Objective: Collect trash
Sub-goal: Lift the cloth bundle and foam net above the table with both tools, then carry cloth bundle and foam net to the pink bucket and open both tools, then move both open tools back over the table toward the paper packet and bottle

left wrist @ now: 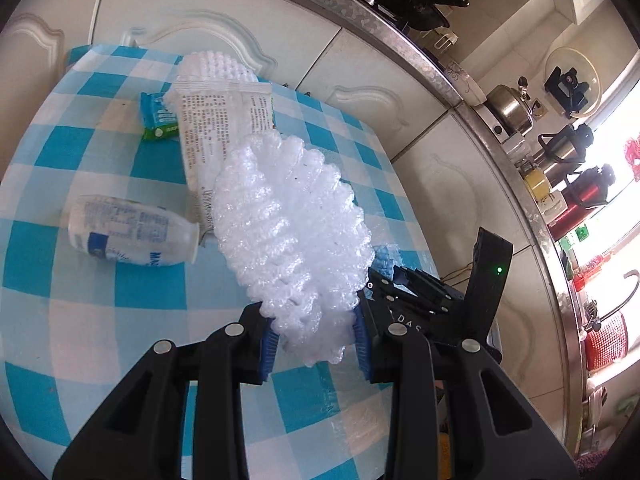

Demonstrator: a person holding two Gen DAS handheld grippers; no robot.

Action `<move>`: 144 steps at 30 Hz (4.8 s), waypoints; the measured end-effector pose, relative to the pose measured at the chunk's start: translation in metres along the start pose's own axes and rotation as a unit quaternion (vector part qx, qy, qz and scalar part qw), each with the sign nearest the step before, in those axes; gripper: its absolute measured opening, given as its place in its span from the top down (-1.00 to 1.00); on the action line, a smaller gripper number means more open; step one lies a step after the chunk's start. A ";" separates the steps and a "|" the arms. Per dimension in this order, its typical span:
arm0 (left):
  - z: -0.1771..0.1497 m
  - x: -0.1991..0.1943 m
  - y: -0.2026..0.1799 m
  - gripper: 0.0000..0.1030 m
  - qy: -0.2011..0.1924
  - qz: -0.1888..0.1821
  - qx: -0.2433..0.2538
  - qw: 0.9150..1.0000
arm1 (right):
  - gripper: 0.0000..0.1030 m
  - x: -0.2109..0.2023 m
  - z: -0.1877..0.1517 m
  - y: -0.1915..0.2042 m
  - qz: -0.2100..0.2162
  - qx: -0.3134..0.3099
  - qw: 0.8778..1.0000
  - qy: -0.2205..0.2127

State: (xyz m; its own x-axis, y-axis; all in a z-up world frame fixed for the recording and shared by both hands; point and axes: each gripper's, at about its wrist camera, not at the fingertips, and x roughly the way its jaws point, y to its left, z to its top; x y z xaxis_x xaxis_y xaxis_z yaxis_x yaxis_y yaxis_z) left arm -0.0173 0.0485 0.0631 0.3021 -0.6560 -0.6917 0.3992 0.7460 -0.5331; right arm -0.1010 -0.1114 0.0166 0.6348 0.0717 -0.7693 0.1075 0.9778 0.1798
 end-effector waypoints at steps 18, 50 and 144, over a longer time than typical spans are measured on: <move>-0.048 -0.034 0.047 0.35 -0.002 -0.017 -0.032 0.999 | 0.58 -0.032 -0.016 0.013 -0.042 0.046 0.997 -0.035; -0.073 -0.118 0.125 0.35 -0.084 -0.020 -0.107 0.990 | 0.62 -0.078 0.036 0.167 -0.011 -0.097 0.989 -0.109; -0.143 -0.201 0.094 -0.81 -0.230 0.229 -0.069 0.943 | -0.91 -0.134 -0.020 0.080 0.042 0.039 0.976 -0.211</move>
State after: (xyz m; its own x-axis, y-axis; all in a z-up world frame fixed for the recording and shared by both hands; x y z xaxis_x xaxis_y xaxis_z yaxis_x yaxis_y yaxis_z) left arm -0.1637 0.2666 0.0823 0.7717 -0.2189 -0.5971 0.0287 0.9499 -0.3111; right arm -0.1930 -0.0387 0.1218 0.9004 0.0471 -0.4325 0.0889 0.9532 0.2890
